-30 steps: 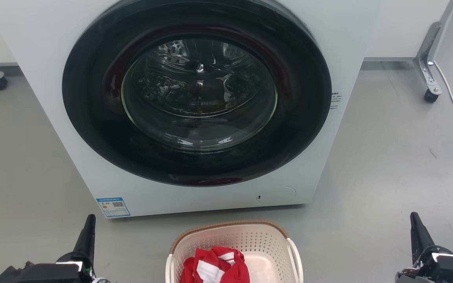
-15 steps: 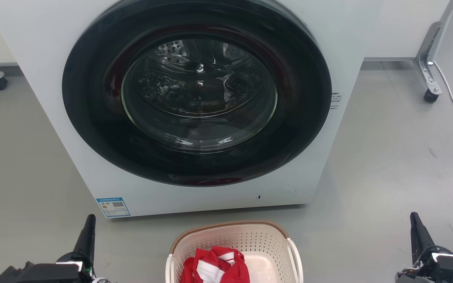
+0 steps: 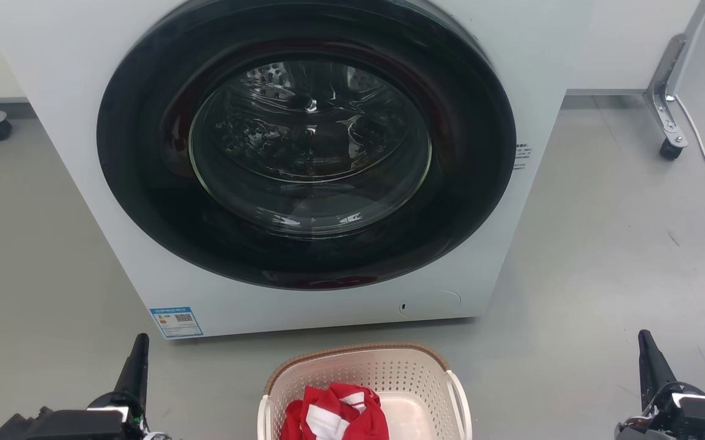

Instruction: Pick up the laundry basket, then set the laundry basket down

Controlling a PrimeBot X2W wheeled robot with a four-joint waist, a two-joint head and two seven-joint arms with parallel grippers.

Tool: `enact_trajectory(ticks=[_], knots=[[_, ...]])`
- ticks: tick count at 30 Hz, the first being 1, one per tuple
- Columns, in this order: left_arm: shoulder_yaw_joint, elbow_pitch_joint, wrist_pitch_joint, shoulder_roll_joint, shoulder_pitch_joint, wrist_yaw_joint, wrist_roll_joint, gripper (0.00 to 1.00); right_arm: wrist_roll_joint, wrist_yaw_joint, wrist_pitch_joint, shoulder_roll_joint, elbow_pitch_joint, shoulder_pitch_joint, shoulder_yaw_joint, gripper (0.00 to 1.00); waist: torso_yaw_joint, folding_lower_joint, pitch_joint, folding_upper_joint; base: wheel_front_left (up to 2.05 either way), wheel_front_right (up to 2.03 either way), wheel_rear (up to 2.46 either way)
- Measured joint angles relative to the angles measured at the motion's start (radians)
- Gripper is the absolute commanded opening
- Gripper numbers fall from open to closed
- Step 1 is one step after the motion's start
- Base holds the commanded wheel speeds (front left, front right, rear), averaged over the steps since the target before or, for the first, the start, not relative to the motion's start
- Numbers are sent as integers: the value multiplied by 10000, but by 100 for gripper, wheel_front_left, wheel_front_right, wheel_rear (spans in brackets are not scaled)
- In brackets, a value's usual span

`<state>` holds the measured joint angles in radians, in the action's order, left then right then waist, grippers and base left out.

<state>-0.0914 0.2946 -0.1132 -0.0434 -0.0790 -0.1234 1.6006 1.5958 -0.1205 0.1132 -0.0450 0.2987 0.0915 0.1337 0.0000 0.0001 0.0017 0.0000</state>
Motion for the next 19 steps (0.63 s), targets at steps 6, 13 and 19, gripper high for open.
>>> enact_trajectory(ticks=[6,13,19], knots=[[0,4,0,0,0,0,0,0,0,0,0,2,0,0,0,0,0,-1,0,0,0,0,0],[0,6,0,0,0,0,0,0,0,0,0,2,0,0,0,0,0,0,0,0,0,0,0],[0,8,0,0,0,0,0,0,0,0,0,2,0,0,-2,0,0,0,0,1,0,0,0]])
